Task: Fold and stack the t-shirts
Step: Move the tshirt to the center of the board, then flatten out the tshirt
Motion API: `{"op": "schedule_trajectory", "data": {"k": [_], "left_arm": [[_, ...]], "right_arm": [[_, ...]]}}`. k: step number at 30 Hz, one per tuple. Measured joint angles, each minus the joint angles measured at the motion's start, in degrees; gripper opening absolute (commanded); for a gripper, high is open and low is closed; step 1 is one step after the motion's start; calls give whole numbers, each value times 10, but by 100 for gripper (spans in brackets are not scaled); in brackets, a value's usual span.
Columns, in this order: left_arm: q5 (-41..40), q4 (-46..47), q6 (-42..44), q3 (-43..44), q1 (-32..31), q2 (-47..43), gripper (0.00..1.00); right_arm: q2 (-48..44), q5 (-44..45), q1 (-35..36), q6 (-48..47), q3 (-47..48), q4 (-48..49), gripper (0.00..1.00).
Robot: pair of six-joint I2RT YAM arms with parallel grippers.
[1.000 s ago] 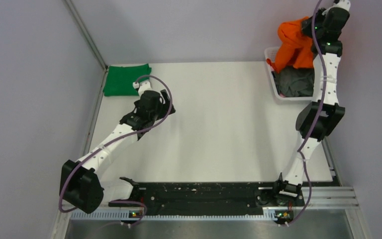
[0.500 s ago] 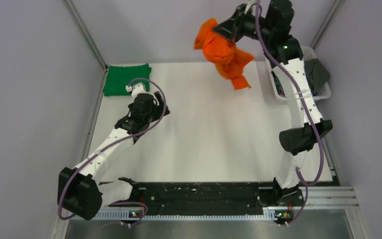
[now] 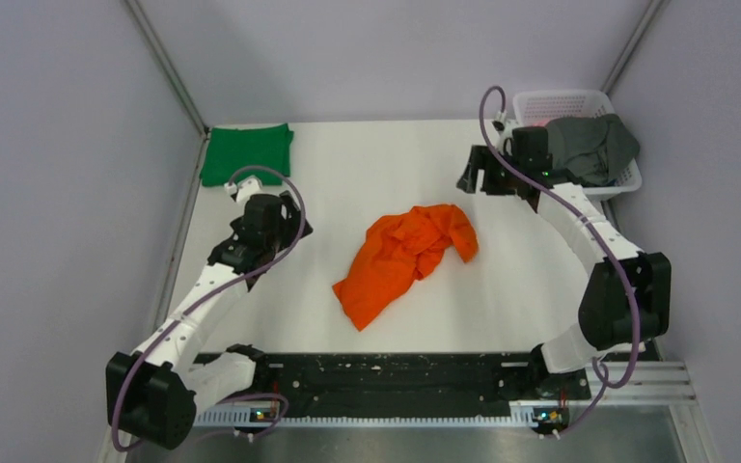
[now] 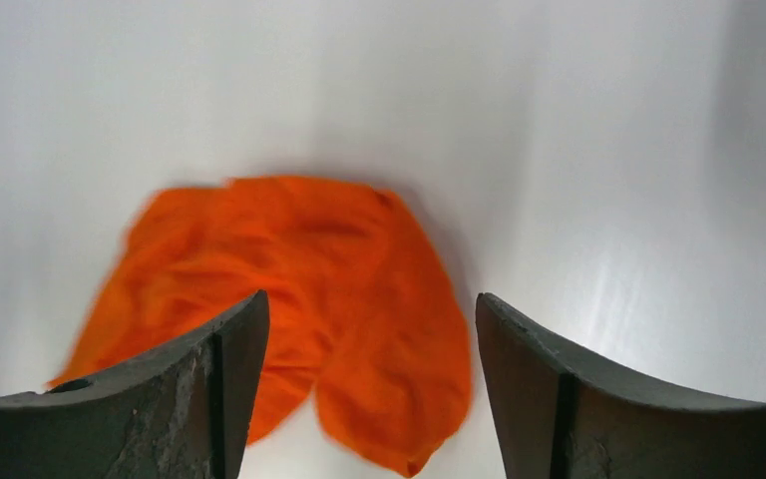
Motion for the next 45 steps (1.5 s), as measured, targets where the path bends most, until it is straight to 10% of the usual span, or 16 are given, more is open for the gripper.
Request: {"op": "schedule_trajectory", "data": {"k": [7, 21, 26, 29, 32, 45], "left_arm": [[103, -55, 20, -4, 3, 37, 98], [318, -10, 18, -89, -112, 125, 69], [331, 40, -4, -92, -114, 182, 40], [339, 71, -16, -90, -121, 207, 0], [344, 81, -16, -80, -126, 231, 0], [223, 40, -14, -42, -120, 72, 0]], "right_arm": [[3, 195, -2, -2, -94, -41, 77], [141, 229, 301, -57, -53, 39, 66], [189, 268, 303, -54, -45, 37, 42], [189, 298, 302, -44, -44, 41, 17], [181, 324, 302, -30, -45, 49, 0], [-77, 381, 180, 0, -154, 61, 0]]}}
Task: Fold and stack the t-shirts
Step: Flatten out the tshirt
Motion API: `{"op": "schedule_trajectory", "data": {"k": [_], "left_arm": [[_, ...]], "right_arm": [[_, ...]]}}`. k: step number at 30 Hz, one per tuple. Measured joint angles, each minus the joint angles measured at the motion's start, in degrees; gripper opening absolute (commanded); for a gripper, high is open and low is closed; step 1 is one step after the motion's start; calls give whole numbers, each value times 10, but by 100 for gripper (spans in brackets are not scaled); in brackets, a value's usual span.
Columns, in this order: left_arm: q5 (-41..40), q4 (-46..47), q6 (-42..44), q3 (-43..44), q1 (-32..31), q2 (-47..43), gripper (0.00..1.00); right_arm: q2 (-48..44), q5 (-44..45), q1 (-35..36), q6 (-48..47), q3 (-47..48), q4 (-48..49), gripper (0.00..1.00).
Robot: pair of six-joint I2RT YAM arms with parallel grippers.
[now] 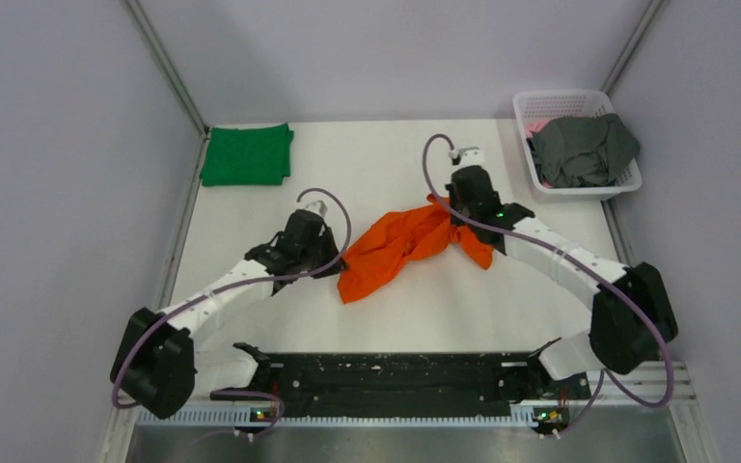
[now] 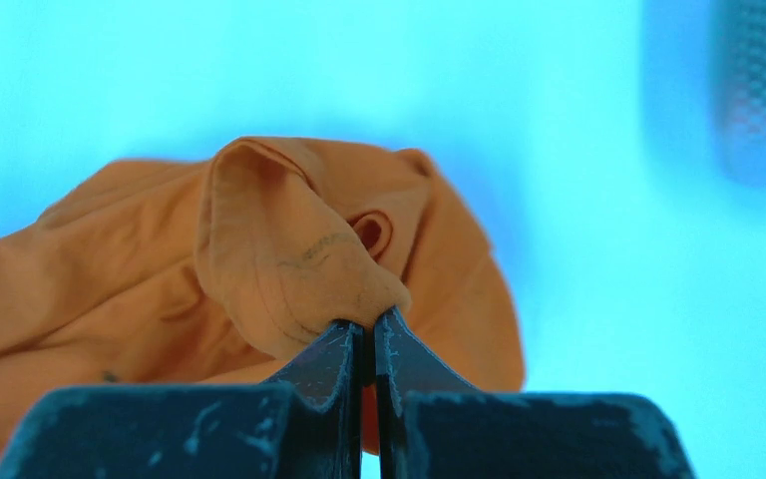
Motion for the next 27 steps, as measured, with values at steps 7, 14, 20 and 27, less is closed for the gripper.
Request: {"op": "schedule_trajectory", "data": {"k": [7, 14, 20, 27], "left_arm": [[-64, -10, 13, 78, 57, -98, 0], [-57, -12, 33, 244, 126, -104, 0], [-64, -10, 68, 398, 143, -89, 0], [-68, -11, 91, 579, 182, 34, 0]], "right_arm": [[-152, -11, -110, 4, -6, -3, 0], [-194, -57, -116, -18, 114, 20, 0], [-180, -140, -116, -37, 250, 33, 0], [-76, -172, -116, -69, 369, 76, 0]]}}
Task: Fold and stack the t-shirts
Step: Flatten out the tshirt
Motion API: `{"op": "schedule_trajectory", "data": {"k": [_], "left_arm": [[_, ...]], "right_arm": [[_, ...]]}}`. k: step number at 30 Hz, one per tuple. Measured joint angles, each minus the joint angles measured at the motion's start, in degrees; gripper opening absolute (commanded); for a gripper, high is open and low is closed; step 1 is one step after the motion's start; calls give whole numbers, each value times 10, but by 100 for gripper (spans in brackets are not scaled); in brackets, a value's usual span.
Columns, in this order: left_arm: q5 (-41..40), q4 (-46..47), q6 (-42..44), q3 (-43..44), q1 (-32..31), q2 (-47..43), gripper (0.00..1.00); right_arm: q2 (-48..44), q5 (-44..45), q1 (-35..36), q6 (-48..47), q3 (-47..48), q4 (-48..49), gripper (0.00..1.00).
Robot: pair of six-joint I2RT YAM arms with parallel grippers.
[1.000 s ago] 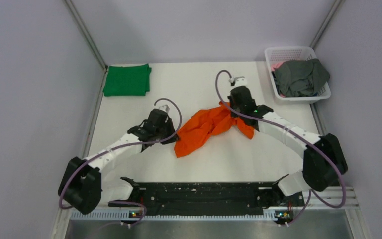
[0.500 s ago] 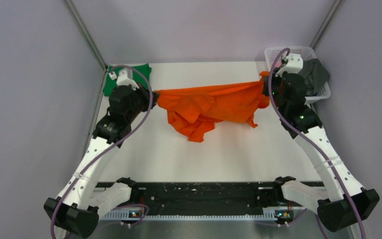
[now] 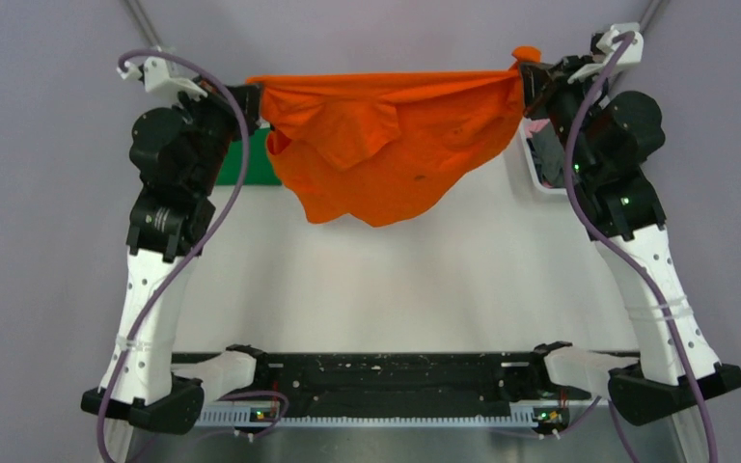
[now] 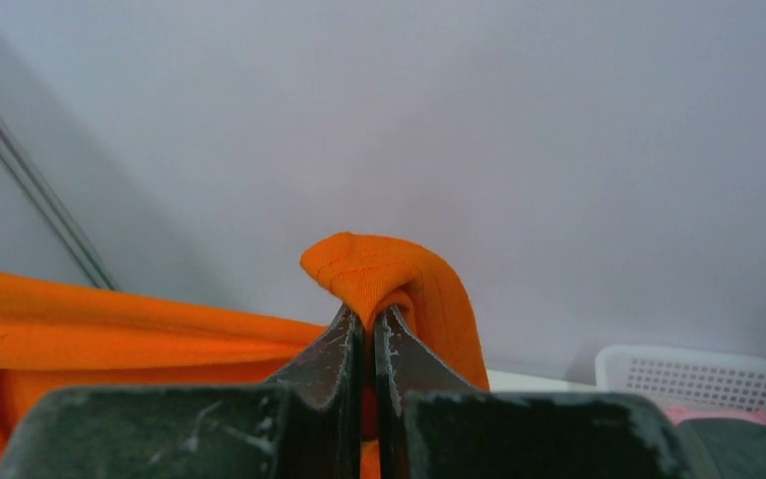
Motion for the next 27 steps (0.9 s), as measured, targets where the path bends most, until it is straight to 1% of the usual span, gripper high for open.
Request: {"op": "schedule_trajectory", "data": {"k": [4, 6, 11, 13, 16, 17, 19, 21, 22, 24, 27], "left_arm": [[31, -7, -1, 108, 43, 119, 0], [49, -23, -2, 168, 59, 188, 0], [109, -64, -8, 384, 84, 367, 0], [132, -64, -17, 414, 92, 393, 0], [157, -68, -24, 415, 103, 390, 0], [164, -59, -22, 399, 108, 379, 0], [178, -61, -12, 336, 115, 334, 0], [183, -69, -1, 265, 118, 283, 0], [184, -71, 4, 217, 118, 250, 0], [190, -82, 12, 106, 118, 181, 0], [200, -92, 14, -65, 118, 104, 0]], "right_arm": [[107, -5, -9, -8, 67, 8, 0], [176, -21, -26, 0, 115, 6, 0], [307, -75, -64, 29, 238, -17, 0], [334, -91, -69, 33, 281, -35, 0], [326, -110, -70, 33, 292, -46, 0], [316, -115, -70, 33, 284, -45, 0], [276, -123, -70, 32, 239, -53, 0], [220, -130, -70, 34, 169, -70, 0], [185, -134, -70, 38, 119, -75, 0], [102, -137, -69, 57, -9, -90, 0], [12, -133, -68, 99, -169, -131, 7]]}}
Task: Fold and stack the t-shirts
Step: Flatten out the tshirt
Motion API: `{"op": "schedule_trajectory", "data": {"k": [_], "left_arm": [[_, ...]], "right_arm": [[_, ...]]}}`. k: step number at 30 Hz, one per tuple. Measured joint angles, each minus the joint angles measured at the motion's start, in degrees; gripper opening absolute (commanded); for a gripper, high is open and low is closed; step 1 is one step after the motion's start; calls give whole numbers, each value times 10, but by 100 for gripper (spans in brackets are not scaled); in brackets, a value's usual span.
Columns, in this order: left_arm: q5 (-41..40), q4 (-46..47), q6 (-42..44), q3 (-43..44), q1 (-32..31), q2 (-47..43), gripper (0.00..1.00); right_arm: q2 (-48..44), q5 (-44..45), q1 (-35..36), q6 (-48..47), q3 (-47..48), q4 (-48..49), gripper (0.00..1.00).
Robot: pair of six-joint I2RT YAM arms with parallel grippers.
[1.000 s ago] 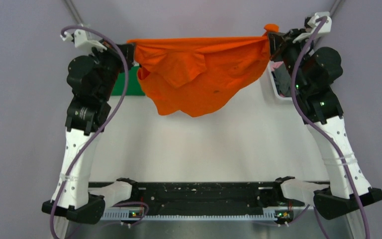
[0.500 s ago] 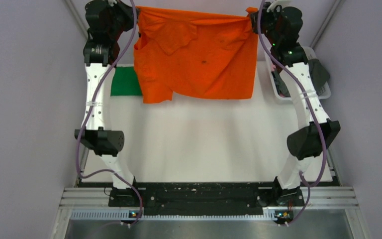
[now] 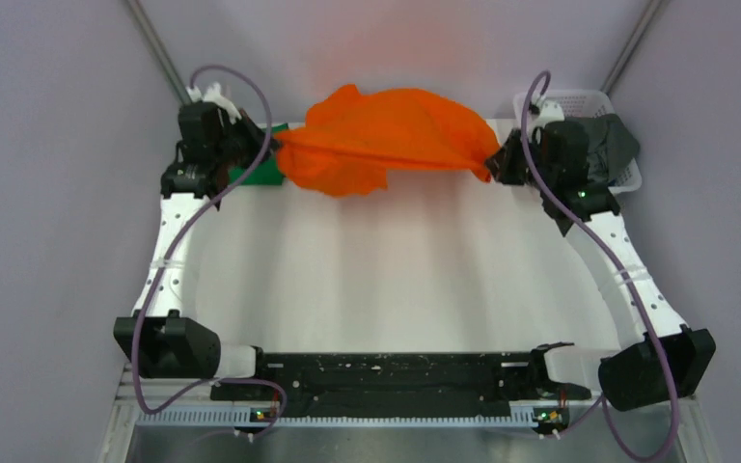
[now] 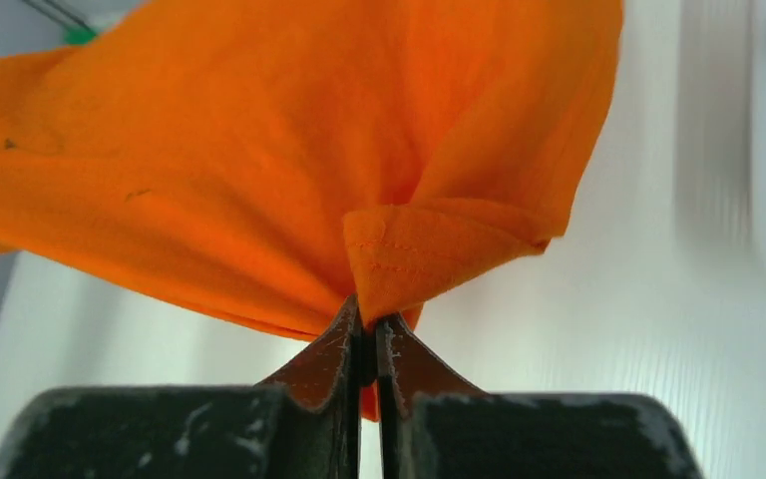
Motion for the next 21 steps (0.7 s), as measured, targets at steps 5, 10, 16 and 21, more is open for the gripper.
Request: {"op": "schedule_trajectory", "data": {"k": [5, 10, 16, 21], "left_arm": [[-17, -66, -6, -223, 2, 13, 41], [-14, -127, -15, -294, 7, 89, 67], [-10, -126, -30, -341, 5, 43, 96], [-23, -127, -32, -351, -9, 2, 99]], "right_arm": [[-42, 61, -2, 57, -173, -137, 85], [-36, 140, -4, 84, -242, -240, 99], [-31, 174, -4, 89, -242, -236, 99], [-14, 131, -4, 79, -245, -177, 99]]}}
